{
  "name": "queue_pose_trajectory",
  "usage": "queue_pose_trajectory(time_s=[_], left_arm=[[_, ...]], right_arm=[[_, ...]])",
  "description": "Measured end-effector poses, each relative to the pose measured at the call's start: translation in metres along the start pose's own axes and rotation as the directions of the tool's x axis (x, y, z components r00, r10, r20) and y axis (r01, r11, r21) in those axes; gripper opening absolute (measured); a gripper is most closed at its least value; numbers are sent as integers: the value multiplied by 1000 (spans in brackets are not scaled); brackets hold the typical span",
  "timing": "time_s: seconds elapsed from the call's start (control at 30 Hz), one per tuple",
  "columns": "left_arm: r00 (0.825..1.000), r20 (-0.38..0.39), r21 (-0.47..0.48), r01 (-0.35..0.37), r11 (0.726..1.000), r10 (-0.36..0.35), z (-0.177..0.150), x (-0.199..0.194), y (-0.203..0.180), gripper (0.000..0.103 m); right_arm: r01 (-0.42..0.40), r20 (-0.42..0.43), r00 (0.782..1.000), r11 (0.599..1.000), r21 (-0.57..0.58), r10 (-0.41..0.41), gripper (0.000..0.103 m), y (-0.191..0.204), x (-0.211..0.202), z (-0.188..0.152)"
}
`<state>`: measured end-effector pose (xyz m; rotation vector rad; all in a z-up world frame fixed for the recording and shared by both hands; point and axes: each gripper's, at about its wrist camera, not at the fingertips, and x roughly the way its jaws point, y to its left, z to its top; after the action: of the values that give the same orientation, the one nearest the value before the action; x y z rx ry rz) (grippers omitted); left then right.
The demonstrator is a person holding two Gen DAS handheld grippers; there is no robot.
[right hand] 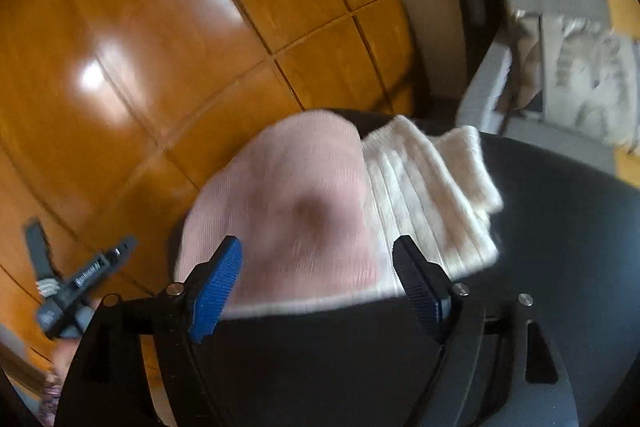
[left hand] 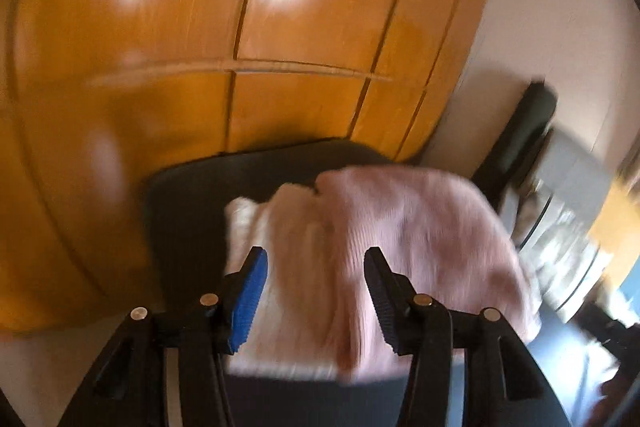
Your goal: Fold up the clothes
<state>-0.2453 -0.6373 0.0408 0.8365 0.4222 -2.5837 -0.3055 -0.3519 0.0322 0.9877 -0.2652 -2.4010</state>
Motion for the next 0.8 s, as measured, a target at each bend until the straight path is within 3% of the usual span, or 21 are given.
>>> queue_pose_trajectory(time_s=[0.1, 0.23, 0.37, 0.57, 0.8], left_arm=[[1000, 1, 75, -6, 997, 6, -8, -26, -22, 51], [1000, 3, 142, -10, 990, 10, -28, -67, -45, 51], [999, 17, 169, -38, 985, 35, -37, -99, -52, 51], [999, 32, 94, -20, 995, 17, -40, -126, -42, 51], [999, 28, 92, -22, 996, 20, -37, -131, -33, 51]], right_arm=[[48, -5, 999, 992, -119, -49, 82, 34, -28, -10], [131, 15, 991, 961, -242, -132, 103, 70, -44, -27], [212, 50, 977, 938, -273, -206, 103, 79, -54, -34], [247, 63, 969, 931, -270, -239, 103, 88, -66, -31], [248, 59, 969, 925, -286, -242, 103, 102, -58, -24]])
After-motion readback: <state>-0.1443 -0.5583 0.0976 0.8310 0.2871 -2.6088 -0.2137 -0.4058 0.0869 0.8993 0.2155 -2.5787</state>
